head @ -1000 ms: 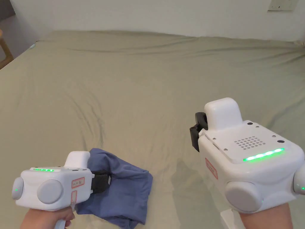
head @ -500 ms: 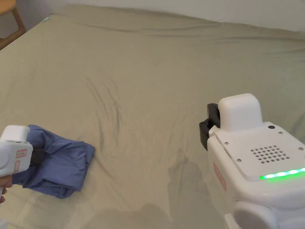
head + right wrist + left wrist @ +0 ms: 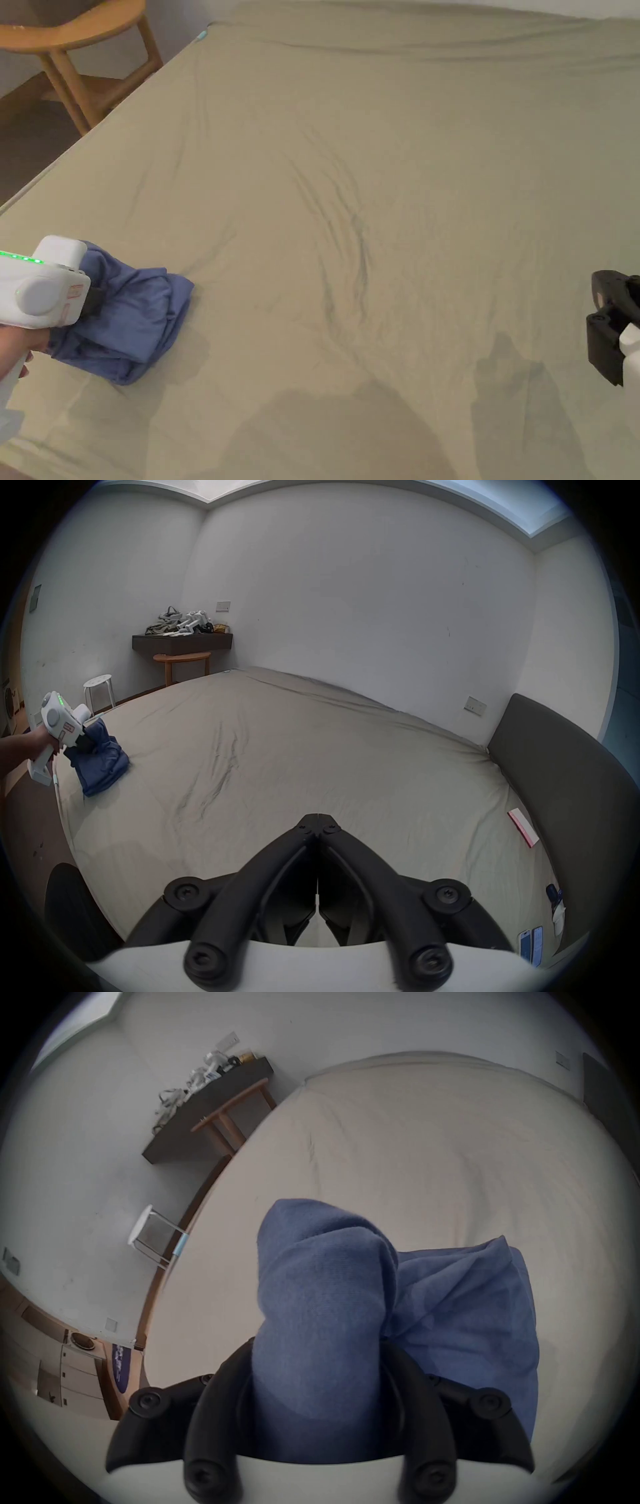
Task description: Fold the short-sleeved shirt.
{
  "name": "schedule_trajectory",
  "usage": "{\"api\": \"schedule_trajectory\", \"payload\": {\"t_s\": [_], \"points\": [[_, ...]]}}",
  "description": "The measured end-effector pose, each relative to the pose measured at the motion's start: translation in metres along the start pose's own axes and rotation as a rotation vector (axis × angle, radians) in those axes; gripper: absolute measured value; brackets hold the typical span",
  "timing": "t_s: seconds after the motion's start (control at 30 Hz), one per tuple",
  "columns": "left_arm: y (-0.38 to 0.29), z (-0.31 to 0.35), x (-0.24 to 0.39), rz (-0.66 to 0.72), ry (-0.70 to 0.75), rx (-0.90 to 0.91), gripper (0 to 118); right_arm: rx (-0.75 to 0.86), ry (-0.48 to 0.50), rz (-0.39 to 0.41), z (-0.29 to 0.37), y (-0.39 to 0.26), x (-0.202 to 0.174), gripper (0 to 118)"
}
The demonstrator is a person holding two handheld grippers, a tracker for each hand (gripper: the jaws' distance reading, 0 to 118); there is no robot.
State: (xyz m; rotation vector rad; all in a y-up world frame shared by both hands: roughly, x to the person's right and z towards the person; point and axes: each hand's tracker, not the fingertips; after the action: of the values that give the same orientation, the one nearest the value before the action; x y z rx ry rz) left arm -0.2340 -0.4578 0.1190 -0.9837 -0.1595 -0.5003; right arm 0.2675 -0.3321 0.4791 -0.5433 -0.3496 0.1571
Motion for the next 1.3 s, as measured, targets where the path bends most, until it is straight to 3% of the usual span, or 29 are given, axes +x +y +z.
{"api": "schedule_trajectory", "payload": {"t_s": [0.03, 0.07, 0.13, 0.17, 0.3, 0.53, 0.63, 0.7, 0.73, 0.8, 0.83, 0.9, 0.93, 1.0, 1.03, 1.13, 1.23, 1.3], "points": [[0.003, -0.006, -0.006, 0.005, -0.057, -0.023, 42, -0.016, 0.012, 0.000, -0.004, 0.001, -0.001, 2], [0.006, -0.008, -0.011, 0.020, -0.065, -0.040, 58, -0.024, 0.022, 0.001, -0.006, 0.002, -0.002, 2], [0.020, 0.010, -0.016, 0.011, 0.063, 0.005, 108, -0.017, 0.044, -0.004, -0.005, 0.006, -0.002, 2], [0.026, 0.023, -0.020, 0.017, 0.070, 0.063, 115, -0.012, 0.050, -0.007, -0.004, 0.008, -0.001, 2], [0.058, 0.093, -0.016, 0.181, -0.023, 0.309, 116, 0.020, 0.044, -0.009, 0.005, 0.015, 0.013, 2], [0.087, 0.245, 0.046, 0.321, -0.262, 0.790, 115, 0.159, -0.033, -0.013, 0.055, 0.046, 0.069, 2], [0.075, 0.309, 0.102, 0.329, -0.152, 0.937, 107, 0.231, -0.049, -0.043, 0.087, 0.064, 0.091, 2], [0.068, 0.342, 0.142, 0.259, -0.210, 1.034, 101, 0.277, -0.076, -0.037, 0.106, 0.075, 0.099, 2], [0.061, 0.357, 0.168, 0.259, -0.244, 1.073, 87, 0.313, -0.098, -0.023, 0.116, 0.078, 0.101, 2], [0.047, 0.384, 0.204, 0.313, -0.251, 1.178, 82, 0.360, -0.148, 0.016, 0.134, 0.081, 0.101, 2], [0.042, 0.395, 0.218, 0.304, -0.287, 1.211, 70, 0.378, -0.172, 0.039, 0.142, 0.081, 0.101, 2], [0.031, 0.415, 0.249, 0.294, -0.321, 1.235, 28, 0.427, -0.242, 0.114, 0.161, 0.075, 0.095, 2], [0.028, 0.423, 0.260, 0.279, -0.328, 1.226, 19, 0.446, -0.253, 0.139, 0.168, 0.073, 0.093, 2], [0.022, 0.433, 0.283, 0.247, -0.362, 1.221, 13, 0.452, -0.251, 0.153, 0.181, 0.067, 0.093, 2], [0.018, 0.437, 0.294, 0.236, -0.364, 1.228, 0, 0.452, -0.245, 0.151, 0.184, 0.064, 0.094, 2], [0.010, 0.441, 0.323, 0.149, -0.380, 1.211, 0, 0.447, -0.256, 0.128, 0.191, 0.055, 0.099, 2], [-0.006, 0.439, 0.344, 0.052, -0.278, 1.211, 0, 0.424, -0.306, 0.079, 0.192, 0.041, 0.108, 2], [-0.014, 0.434, 0.354, 0.014, -0.252, 1.203, 0, 0.409, -0.257, 0.018, 0.191, 0.030, 0.116, 2]]}}
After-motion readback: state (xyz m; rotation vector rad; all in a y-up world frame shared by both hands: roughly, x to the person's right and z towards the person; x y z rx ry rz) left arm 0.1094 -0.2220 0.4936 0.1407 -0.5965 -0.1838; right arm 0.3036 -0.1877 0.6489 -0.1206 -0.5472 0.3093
